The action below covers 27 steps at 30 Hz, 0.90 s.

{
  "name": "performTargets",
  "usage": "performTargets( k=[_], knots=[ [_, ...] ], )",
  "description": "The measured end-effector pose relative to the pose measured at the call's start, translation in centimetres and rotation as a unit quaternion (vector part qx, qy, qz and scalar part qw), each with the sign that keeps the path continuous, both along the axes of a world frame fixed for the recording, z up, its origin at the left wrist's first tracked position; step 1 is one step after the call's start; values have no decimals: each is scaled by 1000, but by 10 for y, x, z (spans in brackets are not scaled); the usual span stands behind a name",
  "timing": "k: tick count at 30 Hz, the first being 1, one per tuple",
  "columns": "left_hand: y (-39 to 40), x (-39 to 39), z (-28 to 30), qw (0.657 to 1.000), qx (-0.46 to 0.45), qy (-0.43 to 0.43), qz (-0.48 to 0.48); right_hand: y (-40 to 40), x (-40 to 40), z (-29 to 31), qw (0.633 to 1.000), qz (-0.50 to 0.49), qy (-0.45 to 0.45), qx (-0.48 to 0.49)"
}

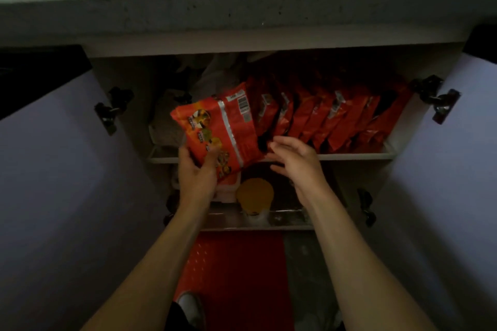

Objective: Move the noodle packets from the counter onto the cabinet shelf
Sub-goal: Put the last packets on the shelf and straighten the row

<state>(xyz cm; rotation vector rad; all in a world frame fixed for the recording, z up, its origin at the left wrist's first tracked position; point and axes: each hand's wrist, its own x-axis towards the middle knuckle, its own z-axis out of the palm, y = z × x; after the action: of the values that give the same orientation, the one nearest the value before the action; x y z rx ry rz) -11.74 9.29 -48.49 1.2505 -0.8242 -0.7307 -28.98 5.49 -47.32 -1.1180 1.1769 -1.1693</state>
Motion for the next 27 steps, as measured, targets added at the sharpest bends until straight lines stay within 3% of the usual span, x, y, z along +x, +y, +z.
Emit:
performTargets(
  k=[4, 8, 15, 20, 27],
  knots=[
    [-23, -4, -9, 991, -34, -90, 91, -5, 3, -2, 1000, -12, -13, 12],
    [-56, -11, -22, 968, -66, -213, 115, -10, -2, -9, 999, -44, -18, 20],
    [-100, -12, -39, 947, -41, -312, -64, -19, -12, -21, 998, -59, 18, 18],
    [-121, -7, -32, 941, 4, -275, -198, -25, -17, -20, 997, -65, 50, 9],
    [-137, -9, -35, 951, 26, -241, -190, -36, -25, -28, 989, -75, 125, -17]
  ],
)
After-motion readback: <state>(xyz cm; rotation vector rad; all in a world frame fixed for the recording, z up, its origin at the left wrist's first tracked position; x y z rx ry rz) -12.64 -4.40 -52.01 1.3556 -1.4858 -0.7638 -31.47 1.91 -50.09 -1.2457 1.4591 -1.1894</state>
